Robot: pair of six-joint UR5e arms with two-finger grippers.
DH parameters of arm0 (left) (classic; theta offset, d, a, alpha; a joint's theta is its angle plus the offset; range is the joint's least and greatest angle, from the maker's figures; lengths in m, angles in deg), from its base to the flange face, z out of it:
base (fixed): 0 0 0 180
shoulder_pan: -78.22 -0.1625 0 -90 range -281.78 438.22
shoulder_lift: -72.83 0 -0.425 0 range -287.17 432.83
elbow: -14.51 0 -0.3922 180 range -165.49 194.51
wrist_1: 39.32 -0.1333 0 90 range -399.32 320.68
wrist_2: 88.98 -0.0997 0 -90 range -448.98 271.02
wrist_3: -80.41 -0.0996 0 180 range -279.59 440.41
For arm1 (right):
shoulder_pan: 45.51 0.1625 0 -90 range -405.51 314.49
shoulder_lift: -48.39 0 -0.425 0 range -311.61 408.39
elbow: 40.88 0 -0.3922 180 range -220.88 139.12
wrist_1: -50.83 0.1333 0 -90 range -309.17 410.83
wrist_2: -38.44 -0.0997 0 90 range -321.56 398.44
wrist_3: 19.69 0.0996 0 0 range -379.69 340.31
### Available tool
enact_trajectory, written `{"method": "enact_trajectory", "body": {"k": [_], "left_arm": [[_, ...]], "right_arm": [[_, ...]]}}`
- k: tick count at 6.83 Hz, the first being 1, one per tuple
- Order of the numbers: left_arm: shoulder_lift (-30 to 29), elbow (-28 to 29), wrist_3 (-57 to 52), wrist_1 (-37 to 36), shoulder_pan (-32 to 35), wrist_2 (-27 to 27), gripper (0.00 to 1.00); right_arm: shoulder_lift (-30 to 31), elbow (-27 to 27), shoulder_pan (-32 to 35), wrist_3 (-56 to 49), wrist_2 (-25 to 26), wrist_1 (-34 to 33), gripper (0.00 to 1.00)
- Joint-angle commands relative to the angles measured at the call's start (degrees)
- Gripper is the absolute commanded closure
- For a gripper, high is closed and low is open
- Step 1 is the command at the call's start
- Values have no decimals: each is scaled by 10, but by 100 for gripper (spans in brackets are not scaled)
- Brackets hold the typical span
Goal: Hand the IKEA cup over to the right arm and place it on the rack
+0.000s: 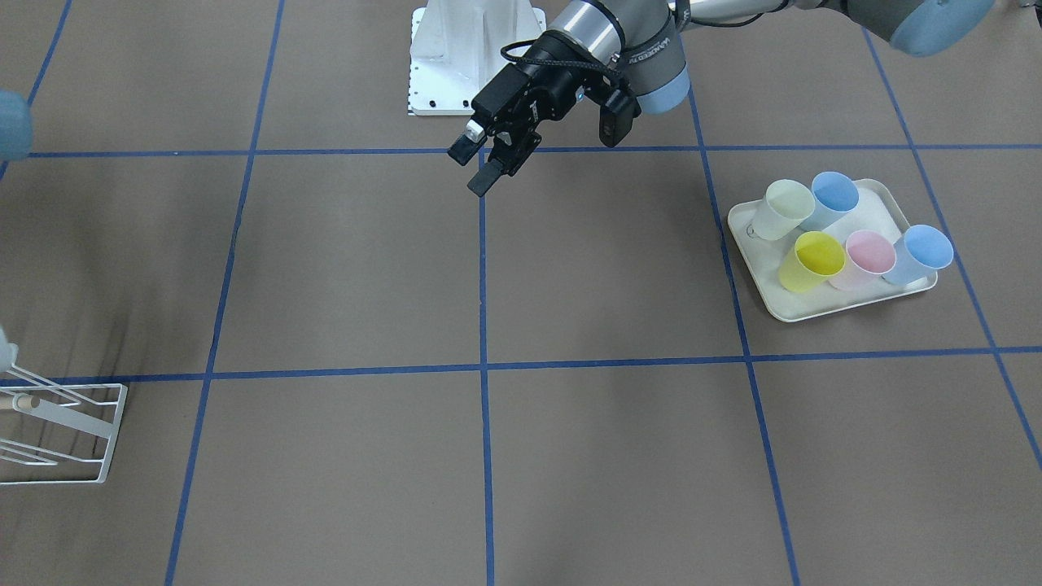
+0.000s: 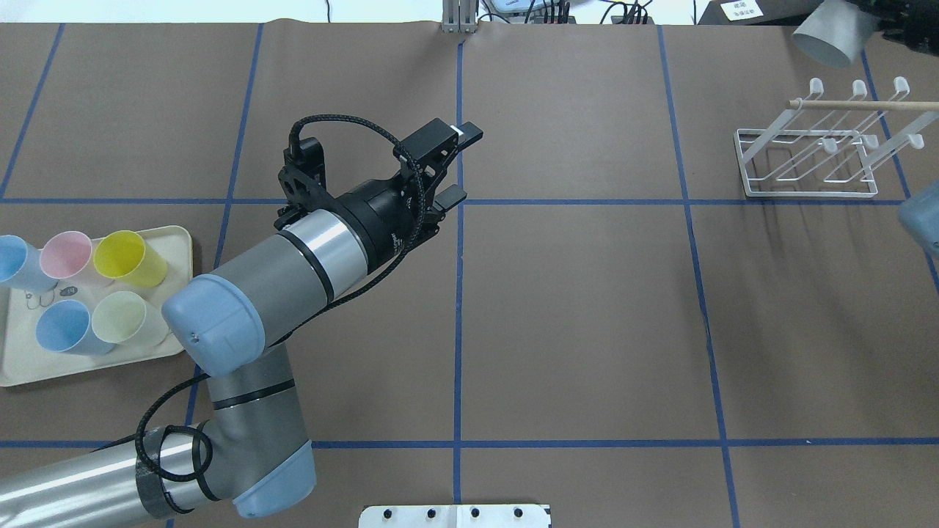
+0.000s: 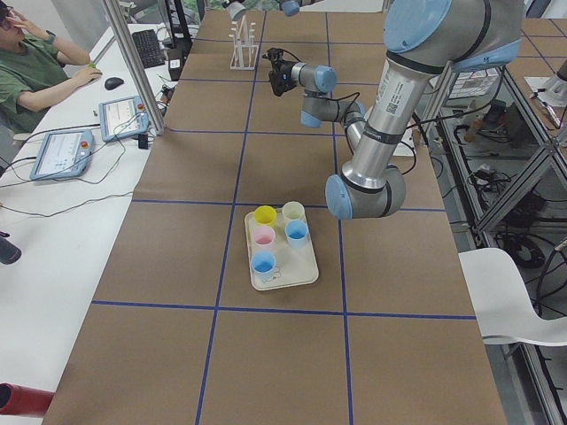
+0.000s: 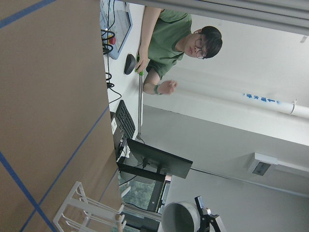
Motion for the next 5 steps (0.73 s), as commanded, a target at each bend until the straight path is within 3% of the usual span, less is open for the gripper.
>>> {"method": "enact_trajectory", "body": {"k": [1,2,4,5], "left_arm": [[1,-17,-13,-77,15,50,0],[3,-25,-13,-105,22,67,0],[25,-30,-13,-106,22,76,0],[26,-30,-13,-106,22,76,0]], "right_arm": [[74,-4,44,-150,36,-2,100],[103,-3,43,-233,118,-2,100],[135,0,30,-252,185,4,100],[147,-1,-16,-251,243,4,100]]}}
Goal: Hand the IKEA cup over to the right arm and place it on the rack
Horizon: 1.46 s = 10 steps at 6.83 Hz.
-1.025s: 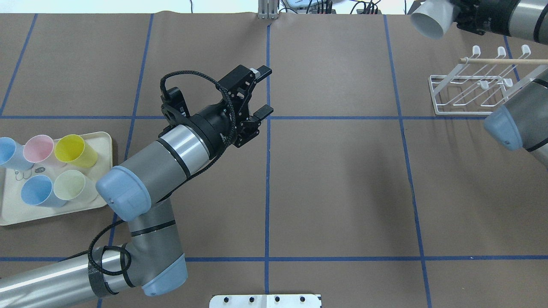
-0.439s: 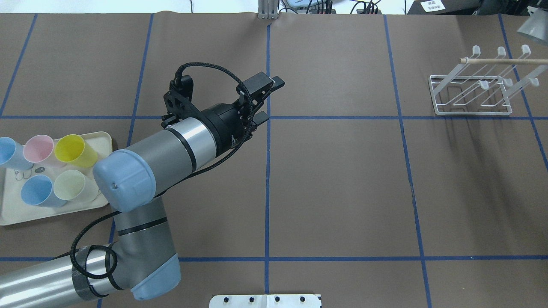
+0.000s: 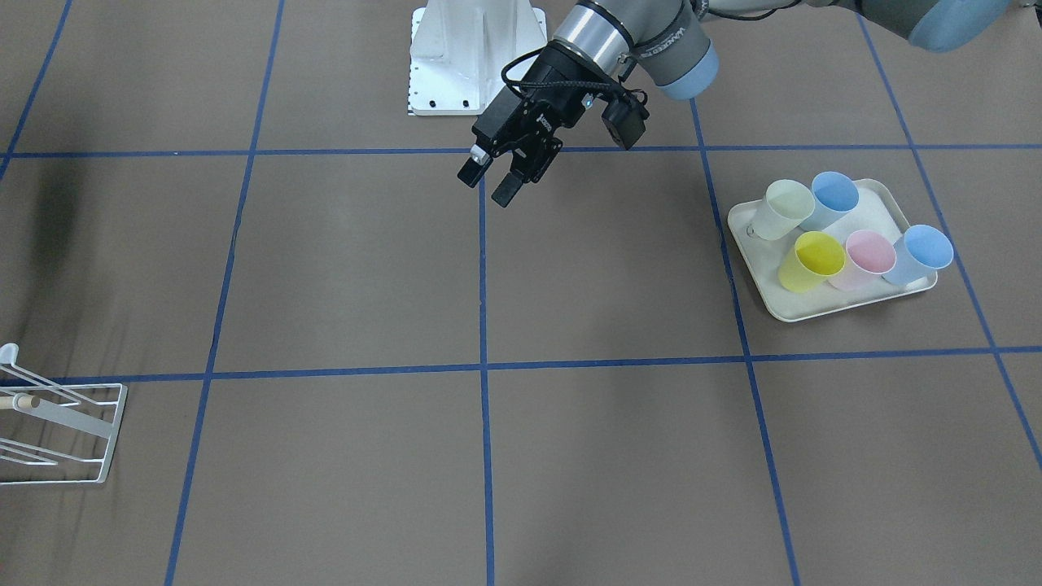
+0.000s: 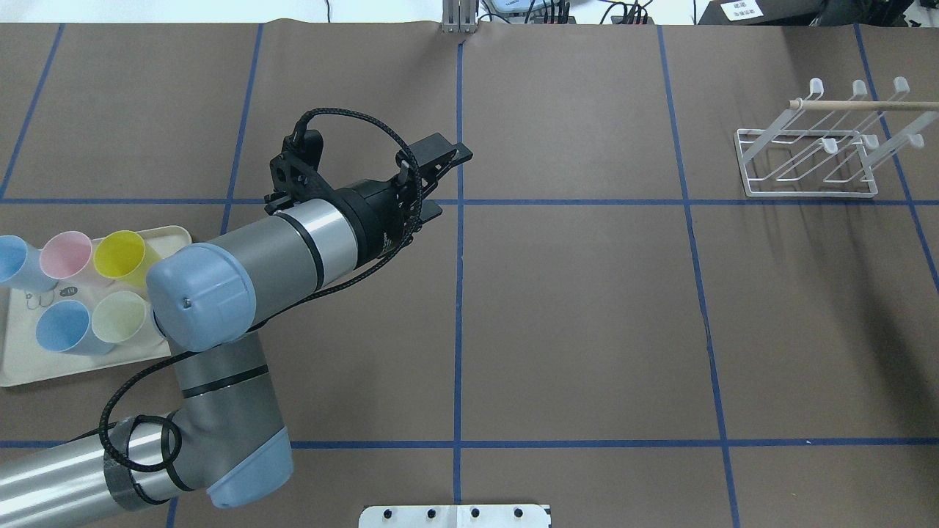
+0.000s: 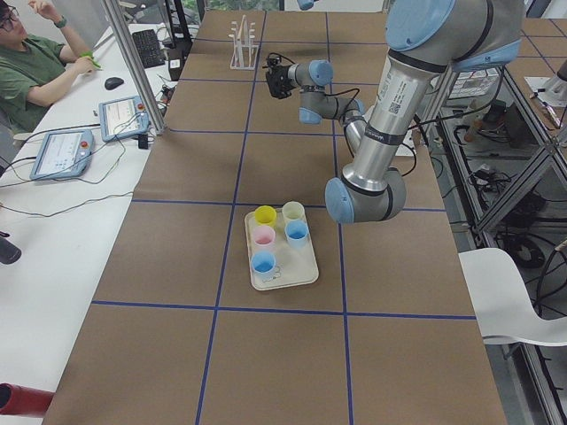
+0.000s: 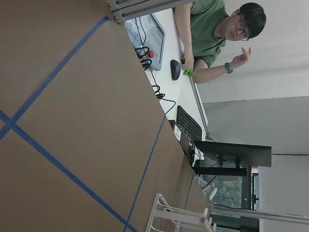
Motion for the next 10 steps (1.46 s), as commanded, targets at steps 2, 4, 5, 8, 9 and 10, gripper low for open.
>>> {"method": "enact_trajectory", "body": {"k": [2,4,5,8,9,10], "left_arm": [[16,-1,0,1,0,5,0],[18,-1,0,5,0,6,0],[18,0,0,5,-1,6,0],[18,4,0,5,-3,6,0],[18,4,1,5,-4,6,0],[19,4,0,6,-3,6,0]], "right_arm": [[33,0,-106,3,124,15,100],[52,2,-114,0,127,40,100],[48,10,-114,-1,127,40,100],[11,53,-116,-4,142,41,100],[2,60,-116,-4,149,41,100],[-4,67,-120,-4,151,41,100]]}}
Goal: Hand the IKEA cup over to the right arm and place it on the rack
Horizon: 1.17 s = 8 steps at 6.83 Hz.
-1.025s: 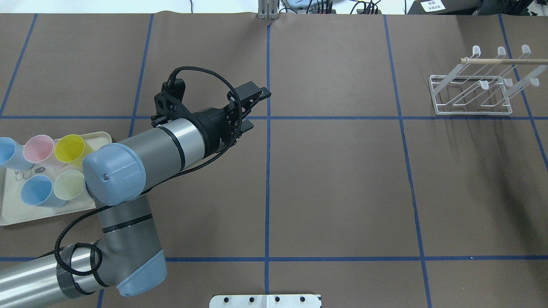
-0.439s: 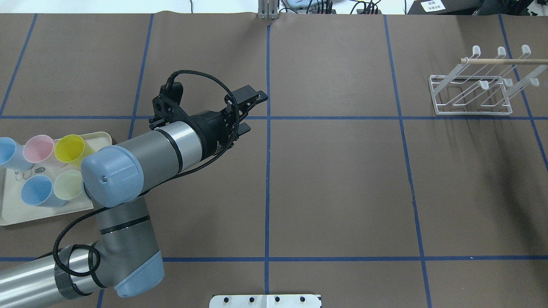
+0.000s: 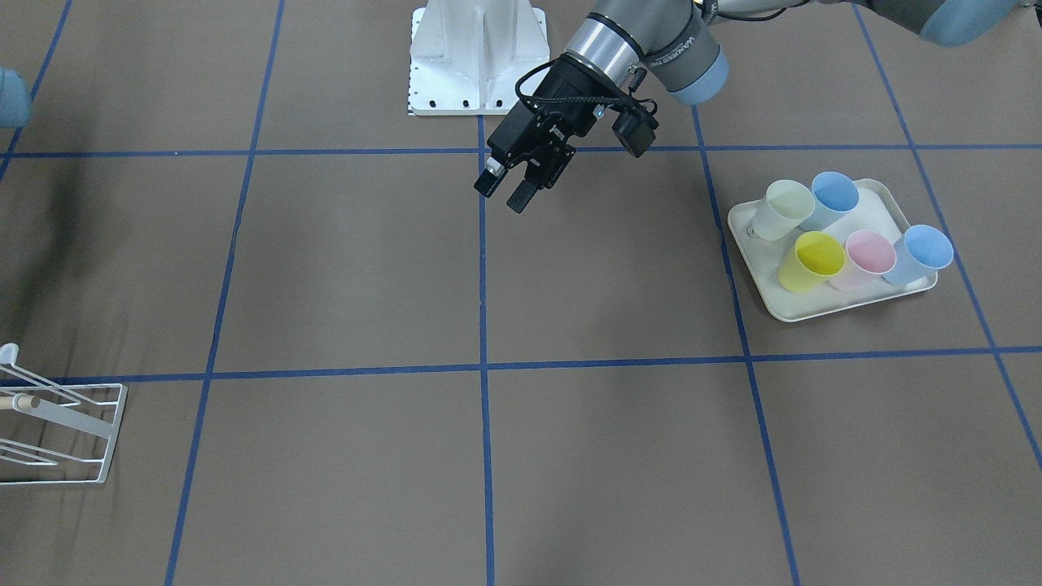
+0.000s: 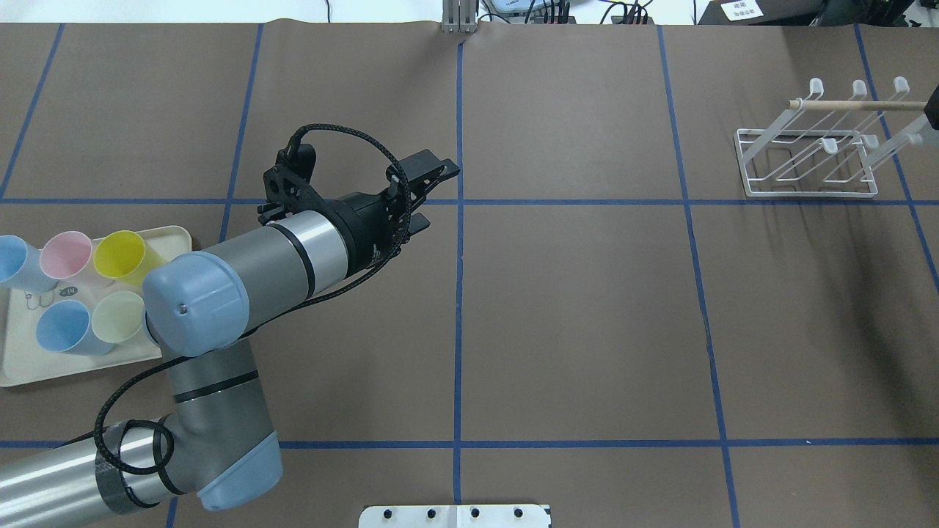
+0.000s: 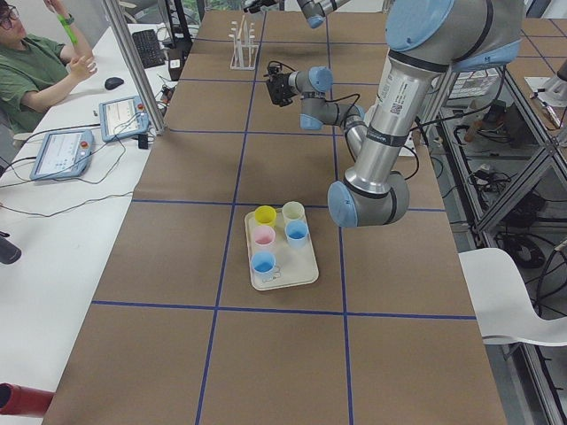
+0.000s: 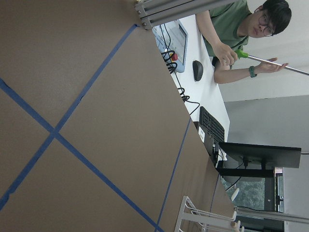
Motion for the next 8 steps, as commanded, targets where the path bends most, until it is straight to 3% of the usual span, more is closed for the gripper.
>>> {"method": "enact_trajectory", "body": {"k": [1,6,7,8], "left_arm": [[1,2,0,1,0,0,0],[15,3,0,10,-2,-1,0],[15,4,0,13,-2,-1,0],[15,3,0,13,-2,-1,0]], "right_arm": [[-22,26,-3,1,4,1,100],[-36,49,-27,6,27,2,100],[-36,48,-28,6,26,2,77],[-35,48,-28,5,26,6,1]]}}
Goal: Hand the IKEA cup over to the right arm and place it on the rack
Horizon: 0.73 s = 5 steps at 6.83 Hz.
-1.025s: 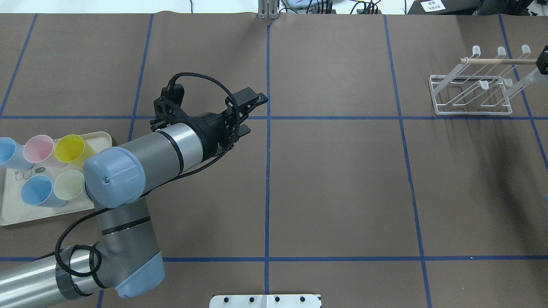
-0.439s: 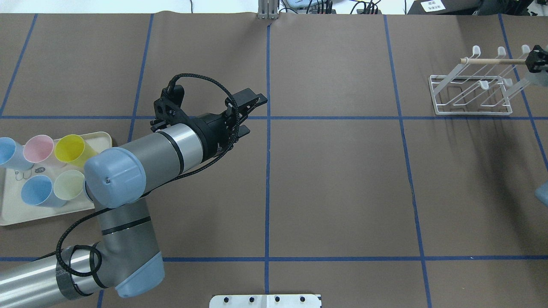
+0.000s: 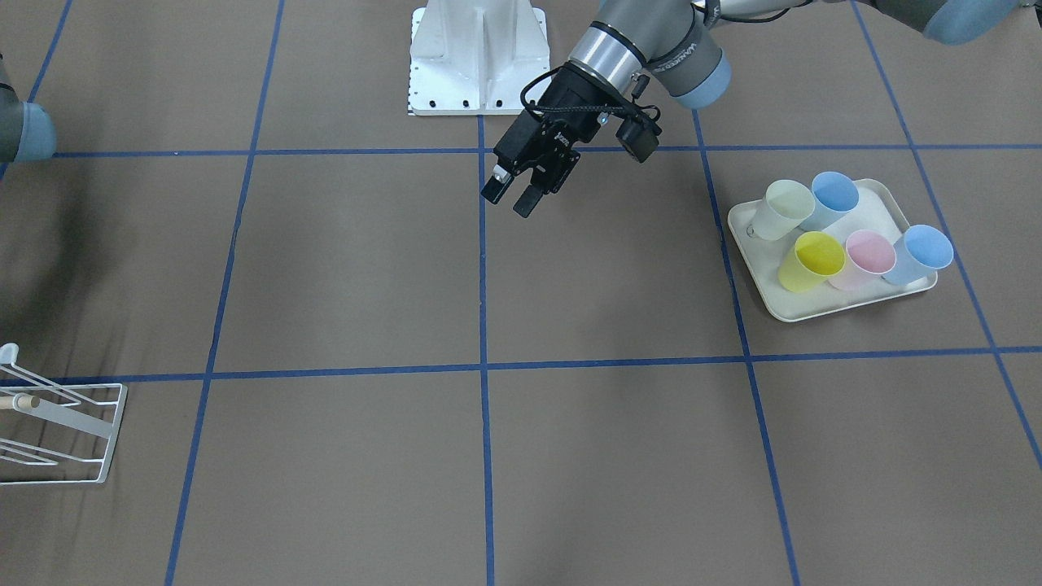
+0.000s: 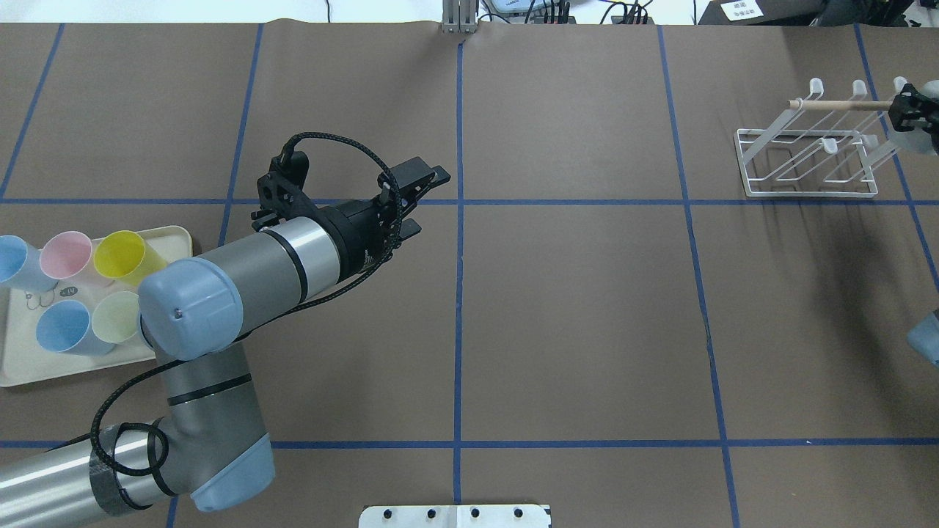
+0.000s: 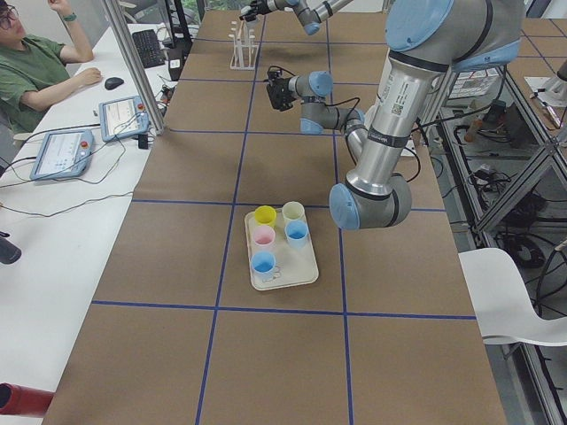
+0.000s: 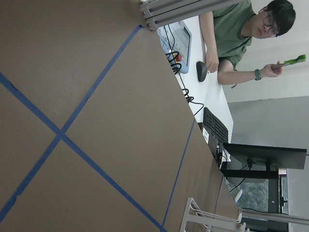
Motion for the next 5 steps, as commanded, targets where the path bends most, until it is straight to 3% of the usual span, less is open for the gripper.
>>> {"method": "enact_trajectory", "body": {"k": [1,3,5], "left_arm": [[1,0,0,2,-1,0,0],[1,-4,0,2,0,2,0],[40,-54,-30,-37,52,89,0]], "right_arm": [[6,6,0,-11,-15,49,0],[10,-1,3,-13,-42,63,0],[16,-44,31,0,-115,57,0]]}}
